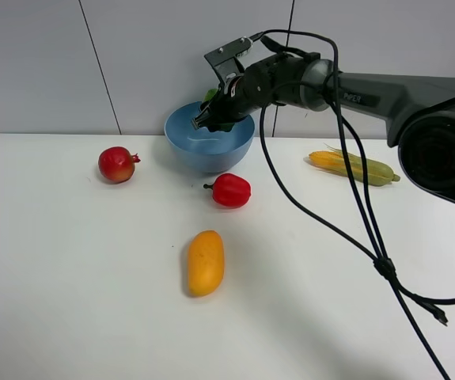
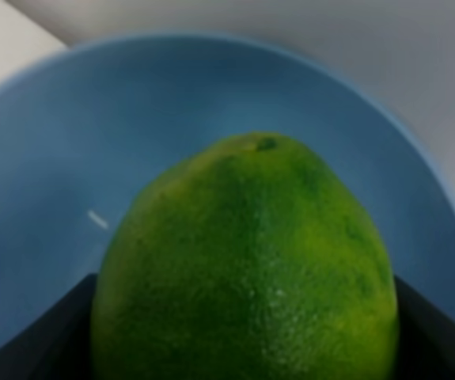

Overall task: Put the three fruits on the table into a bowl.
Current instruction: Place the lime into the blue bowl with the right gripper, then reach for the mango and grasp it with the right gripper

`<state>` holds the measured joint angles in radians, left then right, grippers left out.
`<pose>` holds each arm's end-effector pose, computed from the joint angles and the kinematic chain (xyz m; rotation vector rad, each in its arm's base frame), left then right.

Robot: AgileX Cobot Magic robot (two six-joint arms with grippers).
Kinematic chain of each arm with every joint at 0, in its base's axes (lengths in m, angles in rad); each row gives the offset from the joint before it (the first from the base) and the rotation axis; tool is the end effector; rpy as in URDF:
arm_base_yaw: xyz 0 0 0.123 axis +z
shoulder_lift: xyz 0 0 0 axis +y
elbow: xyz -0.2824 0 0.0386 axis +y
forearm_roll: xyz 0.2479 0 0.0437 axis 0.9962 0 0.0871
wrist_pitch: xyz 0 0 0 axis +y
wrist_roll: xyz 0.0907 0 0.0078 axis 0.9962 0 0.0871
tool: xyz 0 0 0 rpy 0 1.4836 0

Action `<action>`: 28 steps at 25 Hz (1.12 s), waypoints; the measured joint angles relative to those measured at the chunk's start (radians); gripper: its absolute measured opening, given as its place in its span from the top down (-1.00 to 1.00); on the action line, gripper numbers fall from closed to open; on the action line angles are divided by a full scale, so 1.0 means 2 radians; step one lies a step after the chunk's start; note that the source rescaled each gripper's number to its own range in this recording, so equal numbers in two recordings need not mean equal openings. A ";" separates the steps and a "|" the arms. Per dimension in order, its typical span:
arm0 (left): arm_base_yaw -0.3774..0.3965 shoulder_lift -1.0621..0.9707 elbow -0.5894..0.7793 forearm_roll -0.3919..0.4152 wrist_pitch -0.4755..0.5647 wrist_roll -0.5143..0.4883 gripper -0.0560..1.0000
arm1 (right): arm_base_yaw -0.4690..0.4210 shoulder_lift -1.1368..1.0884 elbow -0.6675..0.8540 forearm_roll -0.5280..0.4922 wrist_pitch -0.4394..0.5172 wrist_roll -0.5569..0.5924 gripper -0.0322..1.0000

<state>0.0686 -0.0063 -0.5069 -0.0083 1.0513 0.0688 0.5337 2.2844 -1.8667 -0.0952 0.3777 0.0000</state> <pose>-0.0062 -0.0011 0.2798 0.0006 2.0225 0.0772 0.4557 0.2656 0.1914 -0.6817 2.1803 0.1935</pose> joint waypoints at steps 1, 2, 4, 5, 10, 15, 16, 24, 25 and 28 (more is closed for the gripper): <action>0.000 0.000 0.000 0.000 0.000 0.000 -1.00 | 0.000 0.002 0.000 -0.004 0.004 -0.004 0.94; 0.000 0.000 0.000 0.000 0.000 0.000 -1.00 | 0.000 0.003 0.000 -0.005 0.008 -0.007 0.94; 0.000 0.000 0.000 0.000 0.000 0.000 -1.00 | 0.000 0.004 -0.001 -0.005 0.009 -0.009 0.85; 0.000 0.000 0.000 0.000 0.000 0.000 -1.00 | 0.000 0.004 -0.001 -0.005 0.009 -0.009 0.41; 0.000 0.000 0.000 0.000 0.000 0.000 -1.00 | 0.000 0.004 -0.003 -0.005 0.008 -0.008 -0.86; 0.000 0.000 0.000 0.000 0.000 0.000 -1.00 | 0.006 -0.003 -0.003 -0.003 0.031 -0.008 -0.98; 0.000 0.000 0.000 0.000 0.000 0.000 -1.00 | 0.010 -0.007 -0.003 0.000 0.042 -0.006 -0.98; 0.000 0.000 0.000 0.000 0.000 0.000 -1.00 | 0.054 -0.106 -0.005 0.097 0.184 0.045 -1.00; 0.000 0.000 0.000 0.000 0.000 0.000 -1.00 | 0.061 -0.116 -0.005 0.104 0.213 0.055 -1.00; 0.000 0.000 0.000 0.000 0.000 0.000 -1.00 | 0.078 -0.123 -0.006 0.110 0.308 0.086 -1.00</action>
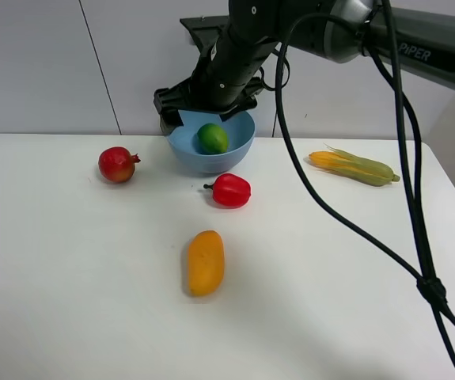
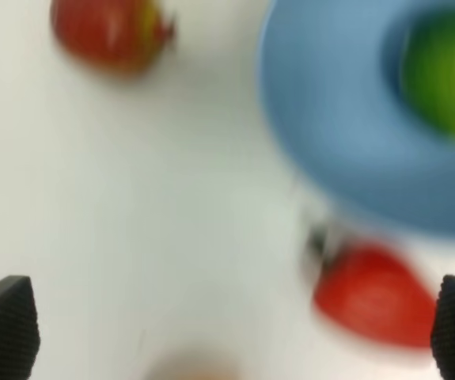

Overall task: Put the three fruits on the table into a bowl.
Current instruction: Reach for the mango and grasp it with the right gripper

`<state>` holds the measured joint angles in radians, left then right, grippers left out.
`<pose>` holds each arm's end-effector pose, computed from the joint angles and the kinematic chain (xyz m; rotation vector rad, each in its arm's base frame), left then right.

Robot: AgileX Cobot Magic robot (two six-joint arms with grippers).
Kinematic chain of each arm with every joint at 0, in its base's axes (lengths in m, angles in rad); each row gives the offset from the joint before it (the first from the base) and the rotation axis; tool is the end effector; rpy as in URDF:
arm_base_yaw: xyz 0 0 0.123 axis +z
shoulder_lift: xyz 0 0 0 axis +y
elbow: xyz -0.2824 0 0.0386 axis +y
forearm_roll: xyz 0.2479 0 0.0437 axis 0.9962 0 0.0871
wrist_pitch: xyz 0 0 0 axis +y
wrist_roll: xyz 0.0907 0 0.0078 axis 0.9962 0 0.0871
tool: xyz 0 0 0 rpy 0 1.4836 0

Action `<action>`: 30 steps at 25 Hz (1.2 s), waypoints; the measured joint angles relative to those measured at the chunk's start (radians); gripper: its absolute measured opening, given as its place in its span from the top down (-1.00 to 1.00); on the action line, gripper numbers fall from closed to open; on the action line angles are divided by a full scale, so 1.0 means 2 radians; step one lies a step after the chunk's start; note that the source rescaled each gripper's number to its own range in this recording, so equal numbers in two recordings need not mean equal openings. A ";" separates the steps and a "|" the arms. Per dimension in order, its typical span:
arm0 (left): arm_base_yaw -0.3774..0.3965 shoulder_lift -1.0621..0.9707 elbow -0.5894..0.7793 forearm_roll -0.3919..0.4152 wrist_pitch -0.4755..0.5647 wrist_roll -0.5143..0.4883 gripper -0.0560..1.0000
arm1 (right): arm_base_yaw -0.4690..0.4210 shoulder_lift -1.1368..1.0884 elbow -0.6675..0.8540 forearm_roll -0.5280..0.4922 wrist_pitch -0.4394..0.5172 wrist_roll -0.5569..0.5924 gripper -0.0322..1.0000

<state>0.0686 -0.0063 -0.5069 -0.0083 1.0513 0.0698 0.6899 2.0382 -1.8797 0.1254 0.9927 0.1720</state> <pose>-0.0062 -0.0011 0.2798 0.0016 2.0225 0.0778 0.3468 0.2985 0.2827 -0.6367 2.6215 0.4424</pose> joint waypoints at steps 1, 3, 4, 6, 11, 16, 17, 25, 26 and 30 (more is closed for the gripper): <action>0.000 0.000 0.000 0.000 0.000 0.000 -1.00 | 0.005 0.000 0.000 0.001 0.033 0.009 -1.00; 0.000 0.000 0.000 0.000 0.000 0.000 -1.00 | 0.014 0.000 0.002 0.001 0.089 0.025 -1.00; 0.000 0.000 0.000 0.000 0.000 0.000 -1.00 | 0.018 0.000 0.002 0.001 0.102 0.033 -1.00; 0.000 0.000 0.000 0.000 0.000 0.000 -1.00 | 0.024 0.000 0.002 0.001 0.108 0.053 -1.00; 0.000 0.000 0.000 0.000 0.000 0.000 -1.00 | 0.032 0.000 0.002 0.003 0.108 0.104 -1.00; 0.000 0.000 0.000 0.000 0.000 0.000 -1.00 | 0.046 0.006 0.029 -0.001 0.108 0.128 -0.99; 0.000 0.000 0.000 0.000 0.000 0.000 -1.00 | 0.049 0.007 0.040 -0.001 0.108 0.129 -0.98; 0.000 0.000 0.000 0.000 0.000 0.000 -1.00 | 0.054 0.015 0.121 0.001 0.092 0.169 -0.96; 0.000 0.000 0.000 0.000 0.000 0.000 -1.00 | 0.055 0.015 0.124 0.003 0.090 0.176 -0.96; 0.000 0.000 0.000 0.000 0.000 0.000 -1.00 | 0.063 0.015 0.128 0.007 0.076 0.210 -0.96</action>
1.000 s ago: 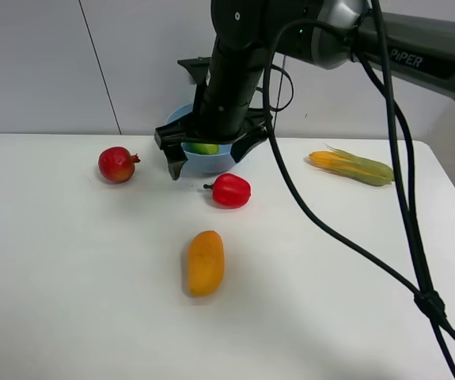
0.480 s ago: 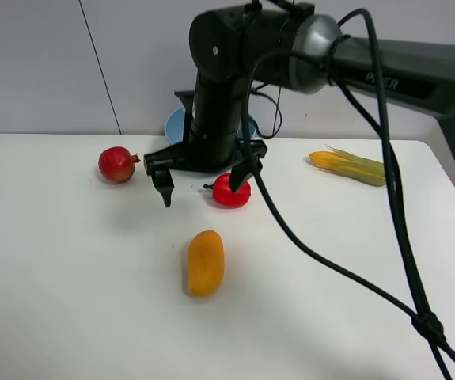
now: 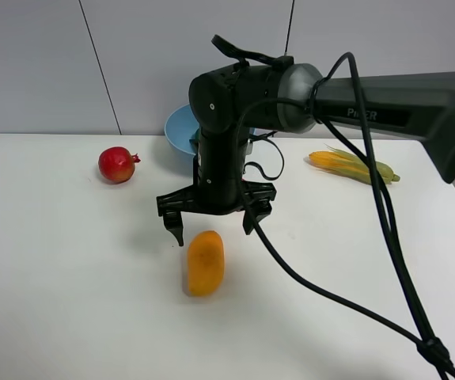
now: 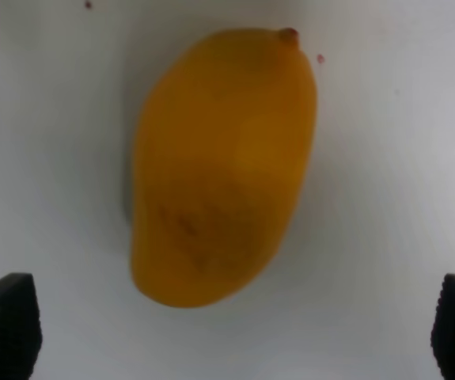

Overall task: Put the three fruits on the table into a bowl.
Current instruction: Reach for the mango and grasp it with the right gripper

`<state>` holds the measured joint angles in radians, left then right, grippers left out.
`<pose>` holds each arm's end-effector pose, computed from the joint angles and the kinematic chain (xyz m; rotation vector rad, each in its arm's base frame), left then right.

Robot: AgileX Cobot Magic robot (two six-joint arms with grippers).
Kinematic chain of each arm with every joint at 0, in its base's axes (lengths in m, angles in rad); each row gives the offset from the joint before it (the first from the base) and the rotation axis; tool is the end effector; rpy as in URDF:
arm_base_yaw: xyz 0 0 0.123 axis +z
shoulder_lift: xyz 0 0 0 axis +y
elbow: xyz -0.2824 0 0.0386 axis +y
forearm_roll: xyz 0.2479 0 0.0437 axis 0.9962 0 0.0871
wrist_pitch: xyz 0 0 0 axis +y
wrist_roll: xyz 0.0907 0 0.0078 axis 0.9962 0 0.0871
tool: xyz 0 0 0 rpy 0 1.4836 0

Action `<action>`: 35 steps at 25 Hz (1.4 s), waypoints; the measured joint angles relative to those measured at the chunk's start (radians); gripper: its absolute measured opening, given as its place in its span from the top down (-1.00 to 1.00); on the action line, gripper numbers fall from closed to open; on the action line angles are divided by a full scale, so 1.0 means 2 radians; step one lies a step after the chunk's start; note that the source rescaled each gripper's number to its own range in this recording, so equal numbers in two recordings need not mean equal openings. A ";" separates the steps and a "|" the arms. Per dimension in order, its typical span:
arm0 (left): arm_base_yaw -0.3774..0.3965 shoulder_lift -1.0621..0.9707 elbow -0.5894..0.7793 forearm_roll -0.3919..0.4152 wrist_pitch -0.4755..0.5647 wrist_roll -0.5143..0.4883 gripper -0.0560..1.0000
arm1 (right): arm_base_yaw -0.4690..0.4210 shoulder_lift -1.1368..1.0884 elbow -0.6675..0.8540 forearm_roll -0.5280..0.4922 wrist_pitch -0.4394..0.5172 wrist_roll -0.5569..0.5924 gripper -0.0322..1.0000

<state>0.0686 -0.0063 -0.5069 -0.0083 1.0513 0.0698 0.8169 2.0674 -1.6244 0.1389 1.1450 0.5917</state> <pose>-0.0062 -0.0011 0.2798 0.0016 2.0225 0.0778 0.2775 0.3124 0.1960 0.2669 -3.0922 -0.2225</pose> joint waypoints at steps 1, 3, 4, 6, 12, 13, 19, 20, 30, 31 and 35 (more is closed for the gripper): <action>0.000 0.000 0.000 0.000 0.000 0.000 -1.00 | 0.002 0.000 0.000 0.001 -0.003 0.012 -0.96; 0.000 0.000 0.000 0.000 0.000 0.000 -1.00 | 0.006 0.002 0.000 0.002 -0.006 0.034 -0.96; 0.000 0.000 0.000 0.000 0.000 0.000 -1.00 | 0.007 0.005 0.000 0.002 -0.007 0.043 -0.96; 0.000 0.000 0.000 0.000 0.000 0.000 -1.00 | 0.012 0.014 0.000 0.000 -0.009 0.061 -0.96; 0.000 0.000 0.000 0.000 0.000 0.000 -1.00 | 0.014 0.035 0.000 -0.008 -0.010 0.072 -0.96; 0.000 0.000 0.000 0.000 0.000 0.000 -1.00 | 0.014 0.038 0.000 -0.012 -0.012 0.072 -0.96; 0.000 0.000 0.000 0.000 0.000 0.000 -1.00 | 0.014 0.055 0.000 -0.017 -0.028 0.072 -0.78; 0.000 0.000 0.000 0.000 0.000 0.000 -1.00 | 0.014 0.058 0.000 -0.016 -0.028 0.072 -0.75; 0.000 0.000 0.000 0.000 0.000 0.000 -1.00 | 0.014 0.080 0.000 -0.004 -0.048 0.062 -0.61; 0.000 0.000 0.000 0.000 0.000 0.000 -1.00 | 0.014 0.083 0.000 -0.002 -0.050 0.059 -0.61; 0.000 0.000 0.000 0.000 0.000 0.000 -1.00 | 0.014 0.092 0.000 0.002 -0.059 0.049 -0.57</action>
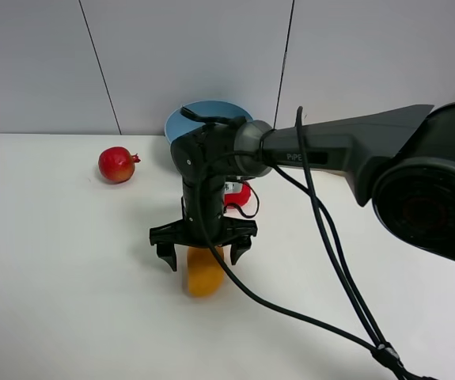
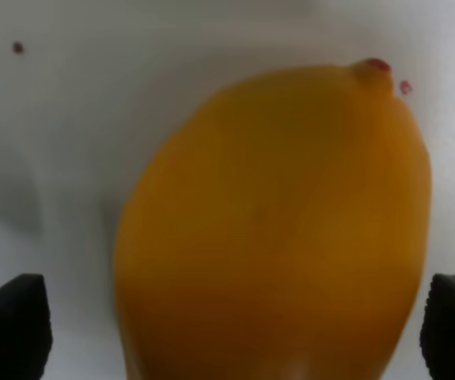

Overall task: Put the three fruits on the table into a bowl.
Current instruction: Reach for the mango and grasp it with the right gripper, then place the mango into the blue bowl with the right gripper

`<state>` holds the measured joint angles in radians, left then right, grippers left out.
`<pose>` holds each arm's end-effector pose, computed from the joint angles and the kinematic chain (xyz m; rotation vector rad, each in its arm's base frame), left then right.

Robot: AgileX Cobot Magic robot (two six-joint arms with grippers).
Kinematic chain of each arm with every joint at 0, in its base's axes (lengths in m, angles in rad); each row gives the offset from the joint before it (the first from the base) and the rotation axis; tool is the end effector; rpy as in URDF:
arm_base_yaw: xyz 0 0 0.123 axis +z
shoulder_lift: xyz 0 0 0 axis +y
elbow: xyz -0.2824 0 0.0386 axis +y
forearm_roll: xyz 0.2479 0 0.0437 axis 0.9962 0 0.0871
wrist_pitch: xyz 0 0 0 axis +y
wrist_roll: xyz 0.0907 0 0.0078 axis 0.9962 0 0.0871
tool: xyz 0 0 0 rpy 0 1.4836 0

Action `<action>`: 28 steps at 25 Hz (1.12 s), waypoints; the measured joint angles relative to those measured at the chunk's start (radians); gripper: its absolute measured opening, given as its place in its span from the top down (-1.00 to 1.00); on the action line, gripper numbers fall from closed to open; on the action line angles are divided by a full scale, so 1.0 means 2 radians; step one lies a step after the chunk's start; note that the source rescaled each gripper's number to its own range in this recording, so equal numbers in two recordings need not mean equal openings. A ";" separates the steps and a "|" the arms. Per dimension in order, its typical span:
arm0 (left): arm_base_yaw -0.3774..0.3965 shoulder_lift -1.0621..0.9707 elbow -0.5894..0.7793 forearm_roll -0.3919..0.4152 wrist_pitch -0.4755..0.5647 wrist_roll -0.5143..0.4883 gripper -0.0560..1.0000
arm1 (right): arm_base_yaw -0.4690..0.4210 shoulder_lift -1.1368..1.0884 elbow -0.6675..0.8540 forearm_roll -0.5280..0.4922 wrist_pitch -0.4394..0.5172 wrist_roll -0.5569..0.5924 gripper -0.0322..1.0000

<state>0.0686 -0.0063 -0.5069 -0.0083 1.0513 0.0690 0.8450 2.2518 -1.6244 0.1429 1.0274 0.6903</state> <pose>-0.0062 -0.0011 0.2798 0.0008 2.0225 0.0773 0.2802 0.3325 0.1176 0.1236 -3.0533 -0.1381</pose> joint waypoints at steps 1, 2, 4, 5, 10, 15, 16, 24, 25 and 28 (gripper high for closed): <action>0.000 0.000 0.000 0.000 0.000 0.000 -1.00 | 0.000 0.000 0.000 0.000 -0.005 -0.001 -0.51; 0.000 0.000 0.000 0.000 0.000 0.000 -1.00 | 0.000 0.000 0.000 0.000 -0.007 -0.002 -0.41; 0.000 0.000 0.000 0.000 0.000 0.000 -1.00 | 0.000 0.000 0.000 0.000 -0.008 -0.003 -0.16; 0.000 0.000 0.000 0.000 0.000 0.000 -1.00 | 0.000 0.000 0.000 0.000 -0.008 -0.003 0.03; 0.000 0.000 0.000 0.000 0.000 0.000 -1.00 | 0.000 0.000 0.000 0.000 -0.008 -0.003 0.88; 0.000 0.000 0.000 0.000 0.000 0.000 -1.00 | 0.000 0.000 0.000 0.000 0.003 -0.014 0.88; 0.000 0.000 0.000 0.000 0.000 0.000 -1.00 | 0.000 -0.001 0.000 0.000 0.006 -0.023 0.88; 0.000 0.000 0.000 0.000 0.000 0.000 -1.00 | 0.000 -0.086 0.000 -0.023 -0.011 -0.183 0.88; 0.000 0.000 0.000 0.000 0.000 0.000 -1.00 | 0.000 -0.107 0.000 -0.041 -0.022 -0.205 0.88; 0.000 0.000 0.000 0.000 0.000 0.000 -1.00 | -0.004 -0.154 0.000 -0.102 -0.069 -0.209 0.88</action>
<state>0.0686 -0.0063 -0.5069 -0.0083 1.0513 0.0690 0.8371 1.9439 -1.6244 -0.0615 0.8891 0.2731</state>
